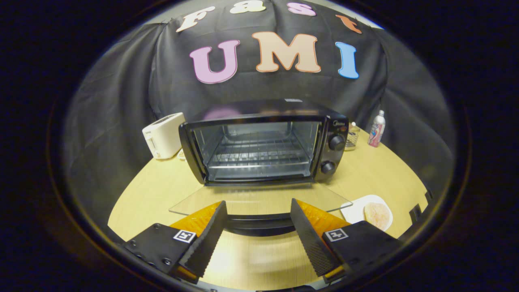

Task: Open the toaster oven, put the food inside, and close the toaster oven door.

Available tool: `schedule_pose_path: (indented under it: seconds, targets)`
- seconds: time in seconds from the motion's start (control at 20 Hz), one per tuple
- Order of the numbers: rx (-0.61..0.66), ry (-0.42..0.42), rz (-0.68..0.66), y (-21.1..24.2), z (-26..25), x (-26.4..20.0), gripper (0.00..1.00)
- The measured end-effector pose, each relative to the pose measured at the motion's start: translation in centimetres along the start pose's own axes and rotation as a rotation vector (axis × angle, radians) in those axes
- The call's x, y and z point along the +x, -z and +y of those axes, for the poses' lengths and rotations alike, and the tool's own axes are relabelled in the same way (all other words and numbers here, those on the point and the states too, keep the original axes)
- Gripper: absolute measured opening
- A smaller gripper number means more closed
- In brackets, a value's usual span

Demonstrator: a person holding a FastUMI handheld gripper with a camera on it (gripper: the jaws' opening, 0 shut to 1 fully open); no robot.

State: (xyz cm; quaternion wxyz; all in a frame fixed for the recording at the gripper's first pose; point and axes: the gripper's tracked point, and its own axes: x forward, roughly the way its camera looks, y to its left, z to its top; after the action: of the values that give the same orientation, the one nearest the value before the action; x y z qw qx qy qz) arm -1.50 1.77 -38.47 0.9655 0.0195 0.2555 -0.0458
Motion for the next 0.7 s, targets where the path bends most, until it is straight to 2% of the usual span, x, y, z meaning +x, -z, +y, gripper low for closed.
schedule_pose_path:
  seconds: [0.3, 0.7]
  targets:
    - [-0.023, 0.007, 0.130, 4.9, 0.3, 2.2, 0.99]
    - [0.016, 0.038, 0.118, 4.3, -0.1, 3.1, 0.99]
